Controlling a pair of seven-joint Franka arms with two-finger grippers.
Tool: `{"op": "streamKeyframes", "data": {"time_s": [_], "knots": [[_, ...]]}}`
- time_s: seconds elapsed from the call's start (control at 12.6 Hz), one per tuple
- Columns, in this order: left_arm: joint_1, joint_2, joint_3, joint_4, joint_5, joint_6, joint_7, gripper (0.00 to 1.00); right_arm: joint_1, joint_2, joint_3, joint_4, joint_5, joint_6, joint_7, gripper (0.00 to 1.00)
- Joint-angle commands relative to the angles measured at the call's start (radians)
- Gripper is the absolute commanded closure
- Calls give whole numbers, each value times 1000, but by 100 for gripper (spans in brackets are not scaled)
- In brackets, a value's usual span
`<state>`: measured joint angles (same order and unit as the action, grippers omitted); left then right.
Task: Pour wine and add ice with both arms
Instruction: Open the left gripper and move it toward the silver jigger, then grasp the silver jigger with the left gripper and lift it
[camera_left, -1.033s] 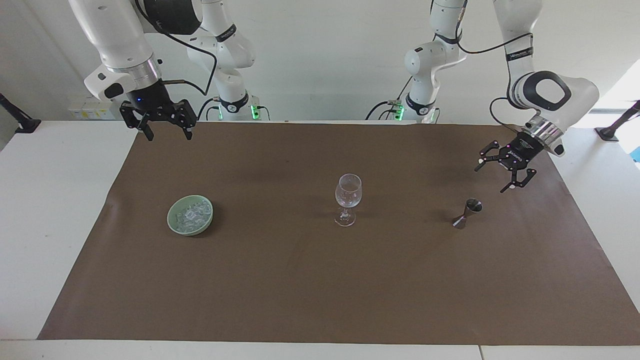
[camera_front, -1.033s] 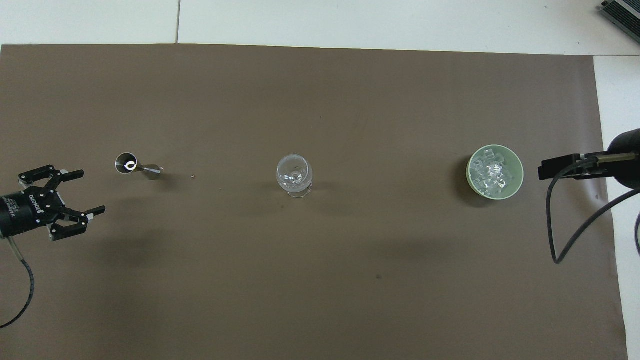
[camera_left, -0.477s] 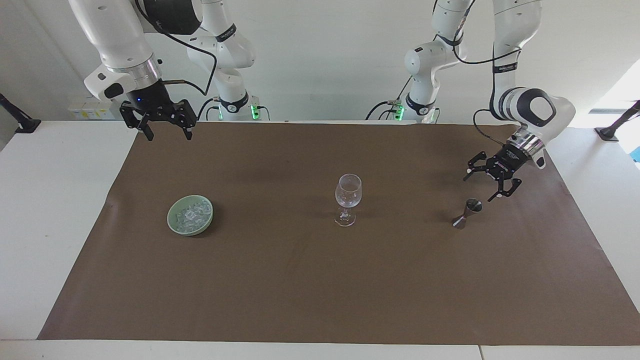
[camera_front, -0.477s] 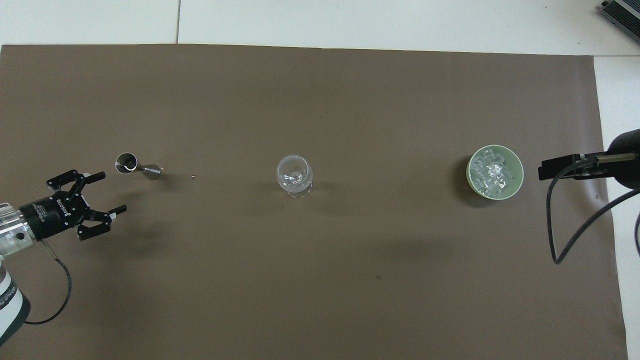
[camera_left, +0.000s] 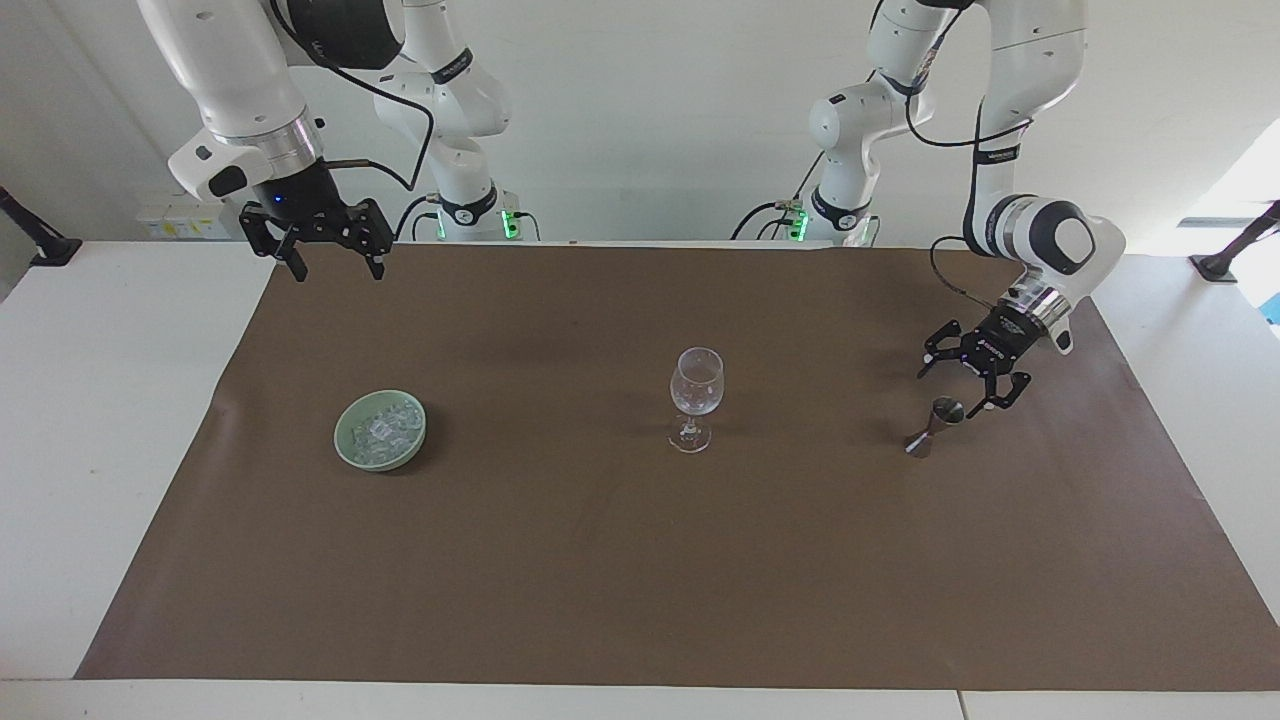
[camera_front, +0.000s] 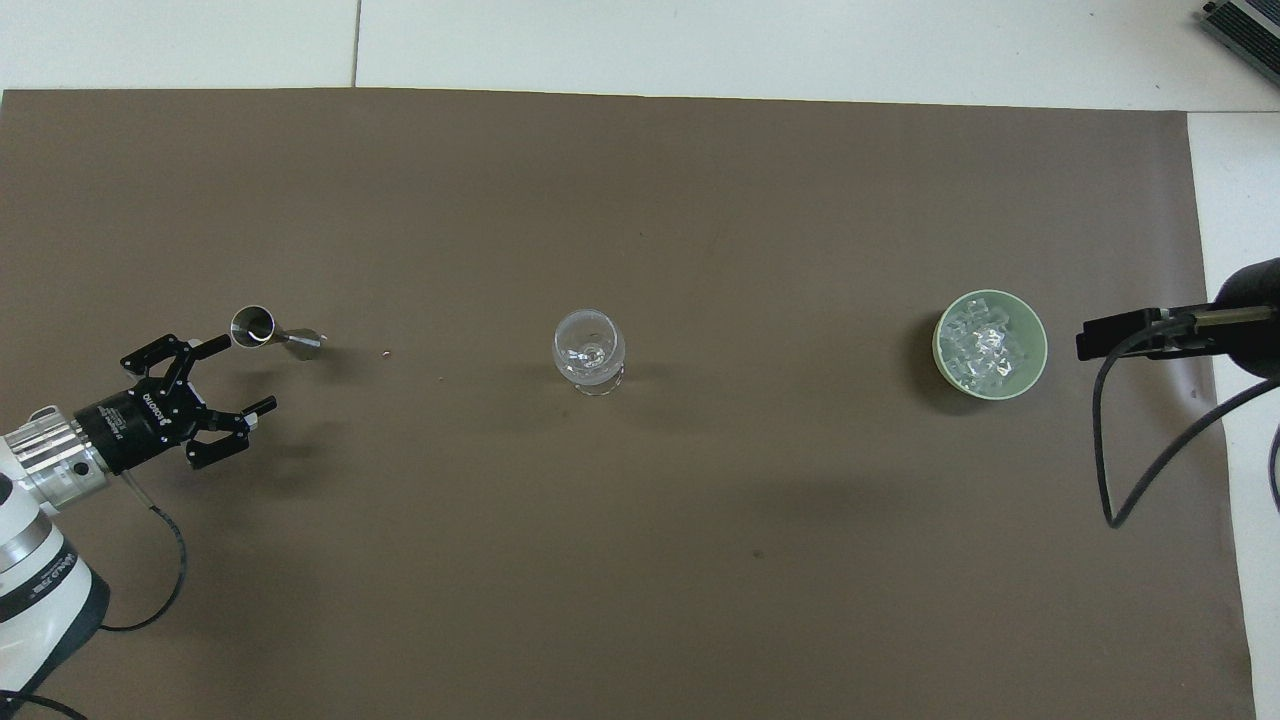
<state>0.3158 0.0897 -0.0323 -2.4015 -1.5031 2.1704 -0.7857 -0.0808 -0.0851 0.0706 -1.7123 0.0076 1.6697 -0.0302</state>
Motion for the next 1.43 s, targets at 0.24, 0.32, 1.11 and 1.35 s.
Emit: {"op": "streamKeyframes", "data": {"time_s": [0.24, 0.32, 1.11, 1.35], "knots": [[-101, 50, 3, 4, -208, 98, 51, 0, -7, -22, 0, -23, 15, -4, -28, 0], [-121, 56, 3, 4, -242, 113, 54, 0, -7, -22, 0, -23, 15, -4, -28, 0], [-123, 85, 3, 10, -390, 127, 126, 1, -7, -22, 0, -23, 15, -4, -28, 0], [-126, 85, 2, 12, -439, 127, 161, 8, -7, -22, 0, -23, 15, -5, -28, 0]]}}
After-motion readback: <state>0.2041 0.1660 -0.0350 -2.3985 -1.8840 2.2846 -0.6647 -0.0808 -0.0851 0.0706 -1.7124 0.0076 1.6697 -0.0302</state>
